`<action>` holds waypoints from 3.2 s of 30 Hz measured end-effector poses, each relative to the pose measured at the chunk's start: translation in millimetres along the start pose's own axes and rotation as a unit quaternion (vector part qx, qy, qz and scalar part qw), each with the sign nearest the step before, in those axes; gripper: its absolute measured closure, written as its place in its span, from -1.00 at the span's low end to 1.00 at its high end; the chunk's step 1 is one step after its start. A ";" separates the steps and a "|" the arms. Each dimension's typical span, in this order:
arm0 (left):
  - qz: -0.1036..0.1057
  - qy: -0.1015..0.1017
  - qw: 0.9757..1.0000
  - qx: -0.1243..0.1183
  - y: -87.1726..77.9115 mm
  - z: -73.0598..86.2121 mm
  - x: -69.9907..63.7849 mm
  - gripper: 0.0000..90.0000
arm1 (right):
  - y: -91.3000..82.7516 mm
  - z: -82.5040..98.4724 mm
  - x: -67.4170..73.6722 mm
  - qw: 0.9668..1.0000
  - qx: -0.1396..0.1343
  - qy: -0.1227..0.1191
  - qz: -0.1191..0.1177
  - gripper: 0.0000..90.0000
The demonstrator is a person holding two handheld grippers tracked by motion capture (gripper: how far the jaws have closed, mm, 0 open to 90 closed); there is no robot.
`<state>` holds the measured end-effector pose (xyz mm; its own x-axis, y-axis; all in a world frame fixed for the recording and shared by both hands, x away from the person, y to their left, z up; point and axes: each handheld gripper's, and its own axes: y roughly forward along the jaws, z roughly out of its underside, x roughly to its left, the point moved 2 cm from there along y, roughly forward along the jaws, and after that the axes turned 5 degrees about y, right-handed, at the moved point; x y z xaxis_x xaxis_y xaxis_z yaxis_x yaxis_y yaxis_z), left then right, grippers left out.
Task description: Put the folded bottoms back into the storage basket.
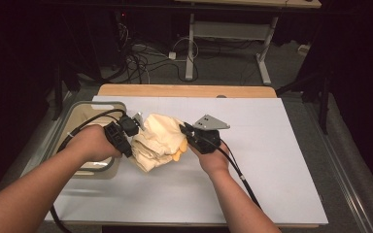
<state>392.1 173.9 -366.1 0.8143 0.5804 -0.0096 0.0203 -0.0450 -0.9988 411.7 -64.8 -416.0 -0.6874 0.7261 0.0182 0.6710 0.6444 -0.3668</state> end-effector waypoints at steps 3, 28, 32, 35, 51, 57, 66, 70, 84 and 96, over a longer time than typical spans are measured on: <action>-0.003 -0.004 1.000 -0.004 -8.7 2.5 1.9 0.70 | -0.4 -7.2 1.4 1.000 -0.005 -0.002 0.000 0.88; -0.026 -0.043 0.999 0.000 -45.2 54.6 30.2 0.71 | 34.4 -61.5 39.9 0.999 -0.025 -0.030 -0.033 0.88; -0.027 -0.053 0.998 0.000 -43.1 66.8 36.7 0.71 | 46.9 -64.2 47.8 0.998 -0.023 -0.034 -0.041 0.88; -0.027 -0.061 0.998 0.000 -41.0 75.7 42.0 0.71 | 56.0 -65.5 54.0 0.998 -0.021 -0.036 -0.048 0.88; -0.030 -0.093 0.995 -0.004 -29.9 110.3 64.6 0.71 | 96.3 -67.5 76.5 0.996 -0.013 -0.040 -0.073 0.88; -0.031 -0.101 0.994 -0.004 -24.9 118.5 70.8 0.71 | 107.4 -66.4 81.9 0.996 -0.007 -0.042 -0.079 0.88; -0.030 -0.117 0.993 -0.003 -15.8 135.3 81.3 0.71 | 128.0 -61.0 92.9 0.995 0.005 -0.037 -0.089 0.88; -0.029 -0.123 0.992 0.000 -12.3 144.1 84.9 0.71 | 137.1 -59.5 100.1 0.995 0.008 -0.037 -0.097 0.88; -0.028 -0.144 0.989 -0.001 -5.4 166.5 94.8 0.71 | 166.3 -64.3 117.8 0.992 0.023 -0.049 -0.112 0.88; -0.021 -0.147 0.989 -0.007 4.1 164.5 94.0 0.71 | 182.9 -61.6 117.3 0.992 0.040 -0.055 -0.107 0.88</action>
<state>373.3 362.1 -379.1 0.6083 0.7935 0.0164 0.0598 -0.0251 -0.9979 470.9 153.0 -423.7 -0.8404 0.5420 0.0040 0.4859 0.7565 -0.4377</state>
